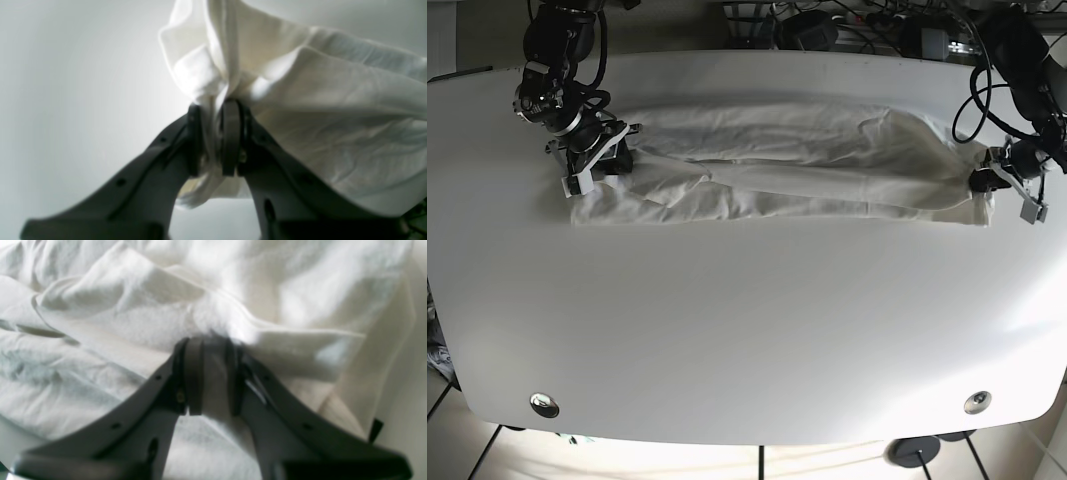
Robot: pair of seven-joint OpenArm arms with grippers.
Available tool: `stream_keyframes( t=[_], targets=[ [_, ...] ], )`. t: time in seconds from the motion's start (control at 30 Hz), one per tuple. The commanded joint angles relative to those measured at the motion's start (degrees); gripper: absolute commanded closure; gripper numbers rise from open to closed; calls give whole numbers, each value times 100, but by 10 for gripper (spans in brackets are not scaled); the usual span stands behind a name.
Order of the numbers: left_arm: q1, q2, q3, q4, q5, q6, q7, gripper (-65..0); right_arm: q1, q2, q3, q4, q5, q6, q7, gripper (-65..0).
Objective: Fold the T-shirt properly
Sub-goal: 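Fold the strip end with the left gripper toward the right gripper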
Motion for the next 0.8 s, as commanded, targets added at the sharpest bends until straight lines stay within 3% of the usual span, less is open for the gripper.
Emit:
stream_keyframes(
  t=[0.03, 0.2, 0.33, 0.5, 0.63, 0.8],
  targets=[
    [178, -102, -23, 686, -117, -8, -68, -56, 27, 41, 19, 47, -17, 7, -10, -111],
    [627, 364, 109, 2356, -90, -8, 20, -56, 27, 41, 19, 47, -17, 7, -10, -111],
    [715, 988, 654, 3376, -81, -8, 626, -56, 27, 33, 11, 47, -17, 7, -10, -111],
    [715, 1867, 1287, 3561, -125, -8, 890, -57, 71, 33, 2, 47, -17, 7, -10, -111],
    [706, 2140, 1946, 3543, -90, -8, 881, -58, 79, 33, 2, 47, -17, 7, -10, -111],
    [679, 2342, 2183, 3534, -90, -8, 873, -60, 79, 33, 11, 47, -17, 7, -10, -111]
  ],
)
